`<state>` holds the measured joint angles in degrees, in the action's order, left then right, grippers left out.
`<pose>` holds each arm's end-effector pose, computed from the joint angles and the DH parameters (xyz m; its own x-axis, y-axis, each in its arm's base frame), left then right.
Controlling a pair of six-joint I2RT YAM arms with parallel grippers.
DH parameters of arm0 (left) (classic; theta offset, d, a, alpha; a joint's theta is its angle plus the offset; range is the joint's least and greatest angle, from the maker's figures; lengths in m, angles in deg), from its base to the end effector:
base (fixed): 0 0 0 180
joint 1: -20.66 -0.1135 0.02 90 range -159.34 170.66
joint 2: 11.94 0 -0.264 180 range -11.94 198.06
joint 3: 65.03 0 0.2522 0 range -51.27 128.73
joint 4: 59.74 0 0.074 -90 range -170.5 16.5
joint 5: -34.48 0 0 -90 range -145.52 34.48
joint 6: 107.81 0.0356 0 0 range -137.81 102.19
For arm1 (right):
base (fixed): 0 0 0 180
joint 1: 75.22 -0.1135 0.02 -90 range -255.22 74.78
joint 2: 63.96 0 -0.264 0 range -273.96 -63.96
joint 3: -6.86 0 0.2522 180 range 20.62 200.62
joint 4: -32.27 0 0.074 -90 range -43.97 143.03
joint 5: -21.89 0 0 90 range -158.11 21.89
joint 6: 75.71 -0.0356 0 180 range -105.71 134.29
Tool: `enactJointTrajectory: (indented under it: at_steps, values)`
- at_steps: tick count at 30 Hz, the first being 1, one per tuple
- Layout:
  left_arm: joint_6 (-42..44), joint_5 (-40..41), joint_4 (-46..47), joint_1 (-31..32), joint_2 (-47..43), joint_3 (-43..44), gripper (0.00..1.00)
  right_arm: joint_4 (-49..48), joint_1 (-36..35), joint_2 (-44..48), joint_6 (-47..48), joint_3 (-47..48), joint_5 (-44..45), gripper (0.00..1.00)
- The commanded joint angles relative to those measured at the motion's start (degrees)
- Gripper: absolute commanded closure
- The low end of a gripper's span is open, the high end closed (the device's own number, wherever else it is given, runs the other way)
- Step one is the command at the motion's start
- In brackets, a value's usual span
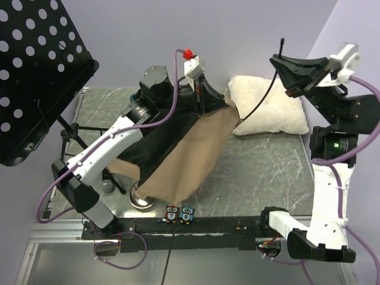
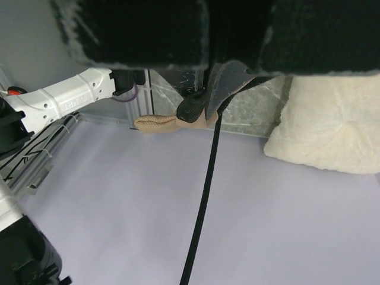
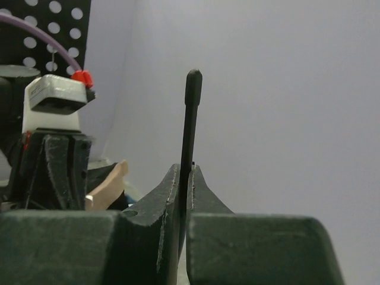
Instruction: Set up the pet tent
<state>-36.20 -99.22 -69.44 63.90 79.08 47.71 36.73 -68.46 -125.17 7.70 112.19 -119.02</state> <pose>0.2429 -0.2622 0.4916 -0.1676 -0.1555 -0.9735 0.9850 0.0155 -0.1720 0.1504 0.0100 0.5820 0.5700 0.0053 -0.8216 -0.5885 0.7005 -0.4037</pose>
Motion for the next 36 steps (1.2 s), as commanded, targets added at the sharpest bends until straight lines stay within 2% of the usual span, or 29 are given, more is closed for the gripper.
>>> enactJointTrajectory:
  at_steps: [1, 9, 16, 22, 31, 36]
  values:
    - [-3.9, -1.1, 14.2, 1.1, -1.5, 7.2, 0.99, 9.0, -2.5, -0.2, 1.1, -2.9, -7.4, 1.0]
    - [-9.9, 1.5, 16.5, 1.2, -2.1, 8.2, 0.99, 29.7, -6.2, 0.8, 18.0, -5.6, -7.5, 1.0]
    - [-13.3, 2.5, 17.8, 0.0, -1.9, 8.7, 0.99, 36.7, -8.3, 3.4, 25.3, -10.7, -7.7, 1.0]
    - [-18.3, 3.6, 21.1, -2.3, -1.7, 9.0, 0.99, 48.2, -9.3, 3.2, 34.4, -10.8, -7.7, 1.0]
    - [-21.3, 2.0, 23.6, -3.8, -1.8, 9.4, 0.99, 58.2, -9.7, -0.4, 37.4, -10.3, -5.4, 1.0]
    - [-23.0, -0.7, 25.6, -4.0, -2.6, 8.0, 0.99, 61.2, -9.7, -3.6, 35.6, -7.9, -9.4, 1.0]
